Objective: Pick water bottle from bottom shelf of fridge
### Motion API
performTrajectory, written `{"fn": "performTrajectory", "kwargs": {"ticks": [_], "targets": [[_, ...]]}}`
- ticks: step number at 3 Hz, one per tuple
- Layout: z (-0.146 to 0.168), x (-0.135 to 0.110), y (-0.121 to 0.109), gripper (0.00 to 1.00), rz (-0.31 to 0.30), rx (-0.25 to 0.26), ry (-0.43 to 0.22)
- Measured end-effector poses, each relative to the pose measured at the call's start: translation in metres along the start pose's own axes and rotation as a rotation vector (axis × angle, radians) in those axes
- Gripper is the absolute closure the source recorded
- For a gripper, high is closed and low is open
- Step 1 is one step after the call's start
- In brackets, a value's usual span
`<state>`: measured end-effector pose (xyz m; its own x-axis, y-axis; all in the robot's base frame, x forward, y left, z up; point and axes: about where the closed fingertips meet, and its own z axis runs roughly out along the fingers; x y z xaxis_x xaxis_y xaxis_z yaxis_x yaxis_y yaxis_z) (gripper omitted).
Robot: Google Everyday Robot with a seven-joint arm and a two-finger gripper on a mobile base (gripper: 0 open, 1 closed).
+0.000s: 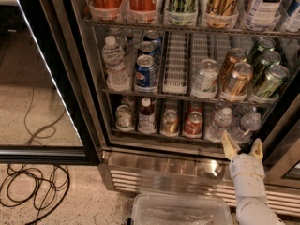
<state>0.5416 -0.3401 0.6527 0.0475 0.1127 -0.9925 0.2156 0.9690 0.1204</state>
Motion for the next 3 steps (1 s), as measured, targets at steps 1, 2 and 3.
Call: {"fn": "performTrajectory", "kwargs": {"ticks": [1, 2, 3], "targets": [[0.002, 0.001, 0.002, 0.27, -0.002, -0.02, 0.004], [0.006, 0.001, 0.001, 0.32, -0.007, -0.02, -0.002], [0.013, 0.002, -0.001, 0.32, -0.01, -0.014, -0.016]]}}
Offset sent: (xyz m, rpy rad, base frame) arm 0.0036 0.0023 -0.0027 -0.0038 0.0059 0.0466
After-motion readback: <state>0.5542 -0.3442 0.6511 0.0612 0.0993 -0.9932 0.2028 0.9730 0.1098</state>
